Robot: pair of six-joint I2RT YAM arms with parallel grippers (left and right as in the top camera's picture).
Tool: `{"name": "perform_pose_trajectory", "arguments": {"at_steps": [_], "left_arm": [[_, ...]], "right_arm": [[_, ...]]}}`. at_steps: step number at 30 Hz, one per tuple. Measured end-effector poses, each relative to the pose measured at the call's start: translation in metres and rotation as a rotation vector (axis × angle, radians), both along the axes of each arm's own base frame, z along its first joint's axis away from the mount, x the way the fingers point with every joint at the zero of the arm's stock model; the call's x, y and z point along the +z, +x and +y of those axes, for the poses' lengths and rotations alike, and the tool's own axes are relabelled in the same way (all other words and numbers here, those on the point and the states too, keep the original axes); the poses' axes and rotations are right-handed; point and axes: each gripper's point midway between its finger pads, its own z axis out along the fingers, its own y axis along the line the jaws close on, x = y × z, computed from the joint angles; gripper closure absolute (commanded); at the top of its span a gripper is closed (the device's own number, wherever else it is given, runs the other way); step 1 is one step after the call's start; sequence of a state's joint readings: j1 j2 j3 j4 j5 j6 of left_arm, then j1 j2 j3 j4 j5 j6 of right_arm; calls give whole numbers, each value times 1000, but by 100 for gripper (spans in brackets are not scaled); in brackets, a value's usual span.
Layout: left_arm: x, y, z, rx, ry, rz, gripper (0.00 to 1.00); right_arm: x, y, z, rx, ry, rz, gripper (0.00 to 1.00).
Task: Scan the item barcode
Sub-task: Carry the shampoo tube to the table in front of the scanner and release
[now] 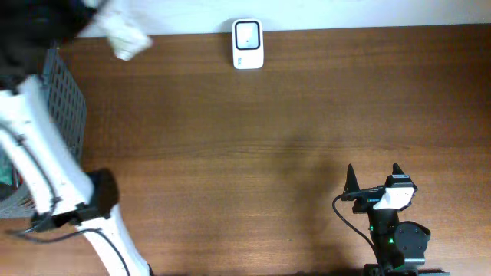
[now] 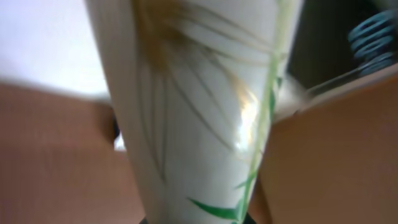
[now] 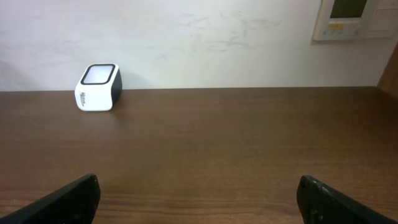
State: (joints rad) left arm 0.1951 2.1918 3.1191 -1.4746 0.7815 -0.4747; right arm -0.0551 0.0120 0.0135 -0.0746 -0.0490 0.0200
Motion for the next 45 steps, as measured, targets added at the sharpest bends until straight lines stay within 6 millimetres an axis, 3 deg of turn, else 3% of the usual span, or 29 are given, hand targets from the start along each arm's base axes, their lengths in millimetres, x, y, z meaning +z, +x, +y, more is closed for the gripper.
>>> {"name": "perform_pose_trajectory", "arguments": {"at_steps": [6, 8, 13, 17, 23, 29, 33, 36, 42, 45], "left_arm": [[-60, -1, -94, -6, 240, 169, 100], [-81, -1, -117, -12, 319, 208, 100], [-148, 2, -188, -42, 521, 281, 100], [-209, 1, -225, -51, 580, 361, 100], [-296, -4, -244, -61, 648, 462, 98], [-343, -16, -263, -95, 677, 474, 98], [-373, -27, -277, -123, 686, 469, 77], [-394, -36, -276, -131, 702, 491, 70], [-396, -35, -273, -126, 708, 490, 58], [-386, -30, -272, -150, 726, 464, 57]], "right_arm": [[0, 0, 0, 0, 0, 0, 1], [0, 0, 0, 0, 0, 0, 1], [0, 0, 0, 0, -1, 0, 1], [0, 0, 0, 0, -1, 0, 1], [0, 0, 0, 0, -1, 0, 1], [0, 0, 0, 0, -1, 0, 1], [0, 0, 0, 0, 0, 0, 1], [0, 0, 0, 0, 0, 0, 1], [0, 0, 0, 0, 0, 0, 1], [0, 0, 0, 0, -1, 0, 1]]}}
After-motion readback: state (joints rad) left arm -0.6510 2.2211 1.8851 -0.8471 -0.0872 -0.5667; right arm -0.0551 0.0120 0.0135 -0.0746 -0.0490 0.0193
